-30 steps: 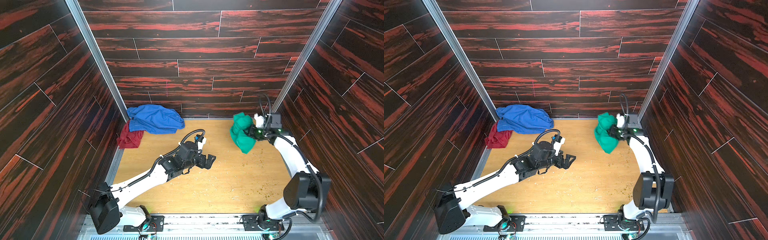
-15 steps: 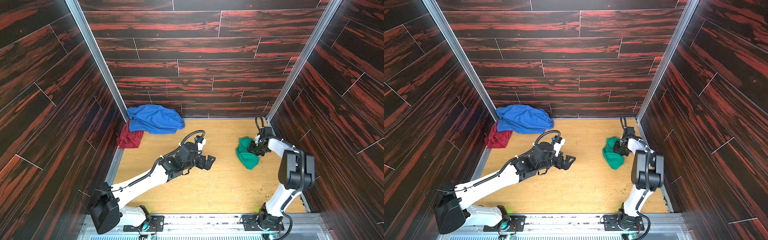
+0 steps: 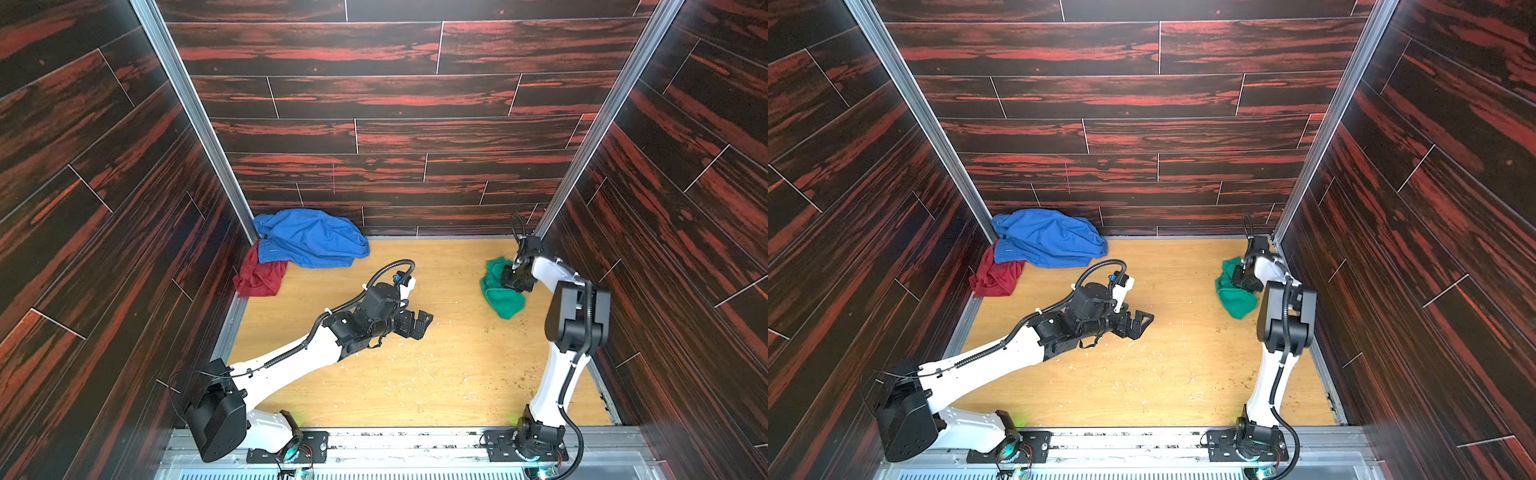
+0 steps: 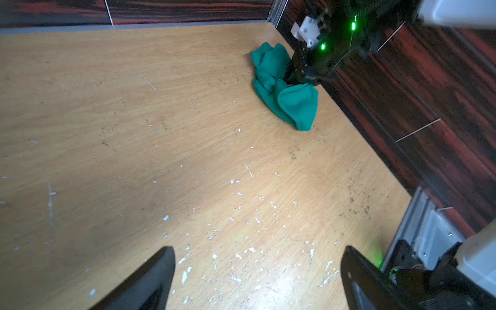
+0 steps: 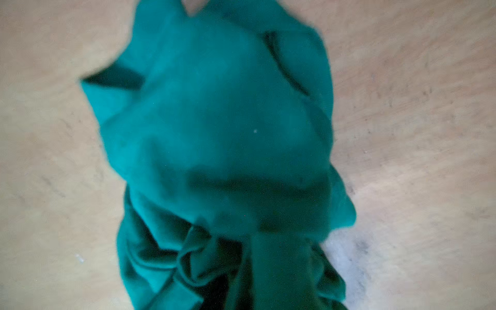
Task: Pick out a specific cloth from the pile
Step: 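Lift the green cloth and set it down nearer the far corner with the right gripper, then open the right gripper and withdraw it from the green cloth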
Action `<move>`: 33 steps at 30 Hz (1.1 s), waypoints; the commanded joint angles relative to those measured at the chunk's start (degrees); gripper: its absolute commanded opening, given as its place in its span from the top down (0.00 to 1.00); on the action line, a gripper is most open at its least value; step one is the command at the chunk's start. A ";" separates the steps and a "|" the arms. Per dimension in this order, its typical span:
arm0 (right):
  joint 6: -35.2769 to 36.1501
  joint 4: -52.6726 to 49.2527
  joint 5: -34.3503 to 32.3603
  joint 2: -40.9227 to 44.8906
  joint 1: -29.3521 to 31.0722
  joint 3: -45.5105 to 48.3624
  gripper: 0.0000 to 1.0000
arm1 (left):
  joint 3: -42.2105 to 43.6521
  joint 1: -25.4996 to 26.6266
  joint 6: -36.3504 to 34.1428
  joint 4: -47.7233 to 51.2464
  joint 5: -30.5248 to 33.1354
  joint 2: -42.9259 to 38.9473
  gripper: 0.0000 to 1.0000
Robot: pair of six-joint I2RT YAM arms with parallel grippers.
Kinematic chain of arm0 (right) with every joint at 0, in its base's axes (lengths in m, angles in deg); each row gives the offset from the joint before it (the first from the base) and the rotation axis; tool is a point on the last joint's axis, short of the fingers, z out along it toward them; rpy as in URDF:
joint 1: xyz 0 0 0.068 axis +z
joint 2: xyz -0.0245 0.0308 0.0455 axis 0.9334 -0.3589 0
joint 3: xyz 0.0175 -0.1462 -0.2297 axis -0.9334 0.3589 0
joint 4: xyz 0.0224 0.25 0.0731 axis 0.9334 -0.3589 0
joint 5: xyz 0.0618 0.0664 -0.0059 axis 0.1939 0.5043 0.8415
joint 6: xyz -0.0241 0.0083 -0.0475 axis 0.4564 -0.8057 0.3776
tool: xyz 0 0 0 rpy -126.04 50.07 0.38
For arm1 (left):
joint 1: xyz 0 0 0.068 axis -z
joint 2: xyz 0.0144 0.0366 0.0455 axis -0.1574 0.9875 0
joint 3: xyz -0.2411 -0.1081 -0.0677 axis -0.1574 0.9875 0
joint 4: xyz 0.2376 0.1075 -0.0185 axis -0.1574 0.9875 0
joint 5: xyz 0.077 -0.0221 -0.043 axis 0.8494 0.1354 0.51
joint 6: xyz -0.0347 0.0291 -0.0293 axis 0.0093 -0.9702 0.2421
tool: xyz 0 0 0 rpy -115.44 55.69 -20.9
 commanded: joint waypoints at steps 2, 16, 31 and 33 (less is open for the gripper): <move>5.03 -0.53 -2.25 -1.40 -0.46 -3.75 0.82 | -3.58 -0.27 -3.09 1.89 1.77 -1.70 0.01; 3.44 2.45 1.46 7.41 -0.78 -2.41 0.31 | -4.58 -0.34 -2.23 2.38 1.18 -4.18 0.01; 2.75 4.83 2.16 19.55 -1.08 1.49 0.18 | -4.56 -0.54 -5.98 5.39 6.61 -10.39 0.01; 2.57 4.39 2.34 19.08 -1.08 1.55 0.19 | -4.06 -0.61 -5.81 5.24 6.55 -10.58 0.01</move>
